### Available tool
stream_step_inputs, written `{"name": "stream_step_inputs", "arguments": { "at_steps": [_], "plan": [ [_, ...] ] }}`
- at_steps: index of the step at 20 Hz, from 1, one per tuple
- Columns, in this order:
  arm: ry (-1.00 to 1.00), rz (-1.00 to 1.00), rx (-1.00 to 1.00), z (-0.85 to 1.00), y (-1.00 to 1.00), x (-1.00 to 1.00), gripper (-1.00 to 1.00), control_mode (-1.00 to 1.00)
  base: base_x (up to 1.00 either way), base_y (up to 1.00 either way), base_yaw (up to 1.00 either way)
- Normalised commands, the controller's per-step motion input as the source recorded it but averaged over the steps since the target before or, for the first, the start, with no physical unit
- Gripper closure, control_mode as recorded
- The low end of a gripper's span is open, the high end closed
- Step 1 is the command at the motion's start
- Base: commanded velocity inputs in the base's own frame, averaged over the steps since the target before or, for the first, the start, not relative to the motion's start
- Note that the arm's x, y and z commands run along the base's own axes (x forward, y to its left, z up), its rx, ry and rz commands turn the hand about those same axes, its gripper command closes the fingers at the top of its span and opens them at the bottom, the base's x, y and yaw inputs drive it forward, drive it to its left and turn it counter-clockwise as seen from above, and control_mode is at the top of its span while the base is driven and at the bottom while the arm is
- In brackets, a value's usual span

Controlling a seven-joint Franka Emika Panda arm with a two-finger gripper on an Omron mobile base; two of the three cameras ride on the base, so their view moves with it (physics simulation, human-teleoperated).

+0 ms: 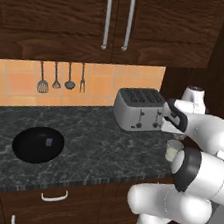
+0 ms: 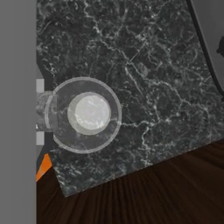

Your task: Grab a lemon wedge from the fridge and one ice cube from the ice bowl, and put them in the glass of lemonade.

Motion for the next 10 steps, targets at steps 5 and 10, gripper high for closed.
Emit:
{"name": "stream_step_inputs", "arguments": {
  "at_steps": [5, 10],
  "plan": [
    [0.00, 0.00, 0.00, 0.00, 0.00, 0.00, 1.00, -1.00, 0.00, 0.00, 0.00],
    [0.00, 0.00, 0.00, -0.05, 0.00, 0.00, 1.00, -1.00, 0.00, 0.00, 0.00]
  ]
}}
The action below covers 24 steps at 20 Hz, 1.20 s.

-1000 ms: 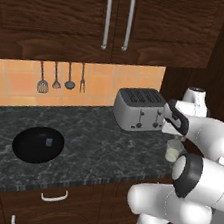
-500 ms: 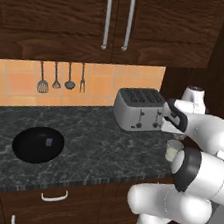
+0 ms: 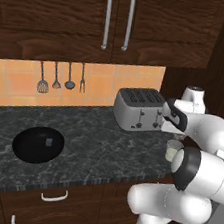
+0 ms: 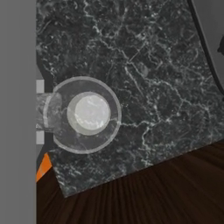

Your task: Grab a lemon wedge from the fridge and one ice cube from the ice bowl, and put them in the glass of lemonade.

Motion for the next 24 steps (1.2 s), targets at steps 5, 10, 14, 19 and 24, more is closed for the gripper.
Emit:
{"name": "stream_step_inputs", "arguments": {
  "at_steps": [5, 10, 14, 19, 24],
  "plan": [
    [0.00, 0.00, 0.00, -0.06, 0.00, 0.00, 1.00, -1.00, 0.00, 0.00, 0.00],
    [0.00, 0.00, 0.00, -0.01, 0.00, 0.00, 1.00, -1.00, 0.00, 0.00, 0.00],
    [0.01, 0.00, 0.00, 0.00, 0.00, 0.14, 1.00, -1.00, 0.00, 0.00, 0.00],
    [0.00, 0.00, 0.00, -0.14, -0.05, 0.01, 1.00, -1.00, 0.00, 0.00, 0.00],
    [0.00, 0.00, 0.01, -0.16, -0.07, 0.04, 1.00, -1.00, 0.00, 0.00, 0.00]
  ]
}}
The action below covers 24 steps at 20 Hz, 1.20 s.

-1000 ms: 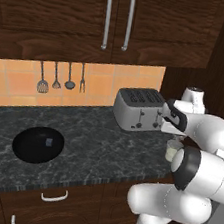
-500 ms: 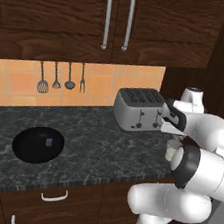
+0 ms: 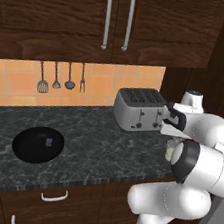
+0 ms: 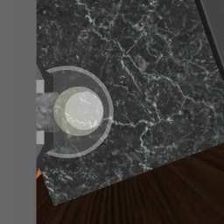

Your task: Grab a lemon wedge from the fridge and one ice cube from the ice bowl, and put them in the glass of lemonade.

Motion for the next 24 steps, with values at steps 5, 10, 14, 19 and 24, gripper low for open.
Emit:
{"name": "stream_step_inputs", "arguments": {
  "at_steps": [5, 10, 14, 19, 24],
  "plan": [
    [0.00, 0.00, 0.00, 0.00, 0.00, 0.00, -1.00, -1.00, 0.00, 0.00, 0.00],
    [0.00, 0.00, 0.00, 0.00, 0.00, 0.00, -1.00, -1.00, 0.00, 0.00, 0.00],
    [0.01, 0.00, 0.00, 0.00, 0.00, 0.00, -1.00, -1.00, 0.00, 0.00, 0.00],
    [0.00, 0.00, 0.00, 0.00, -0.01, 0.01, -1.00, -1.00, 0.00, 0.00, 0.00],
    [-0.05, 0.00, 0.04, 0.11, -0.01, -0.23, -1.00, -1.00, 0.00, 0.00, 0.00]
  ]
}}
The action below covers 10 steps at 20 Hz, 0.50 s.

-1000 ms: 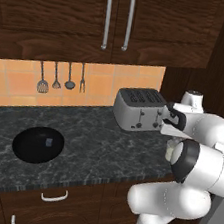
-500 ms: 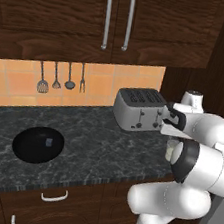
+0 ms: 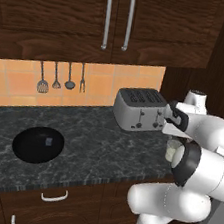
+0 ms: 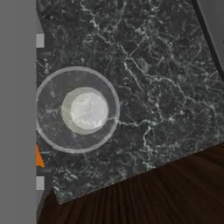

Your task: Grab a lemon wedge from the fridge and one ice cube from the ice bowl, and put them in the glass of lemonade.

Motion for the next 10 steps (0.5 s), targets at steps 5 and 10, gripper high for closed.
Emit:
{"name": "stream_step_inputs", "arguments": {
  "at_steps": [5, 10],
  "plan": [
    [-0.08, 0.00, 0.05, 0.10, 0.00, -0.32, -1.00, -1.00, 0.00, 0.00, 0.00],
    [-0.10, 0.00, 0.04, 0.13, 0.00, -0.56, -1.00, -1.00, 0.00, 0.00, 0.00]
  ]
}}
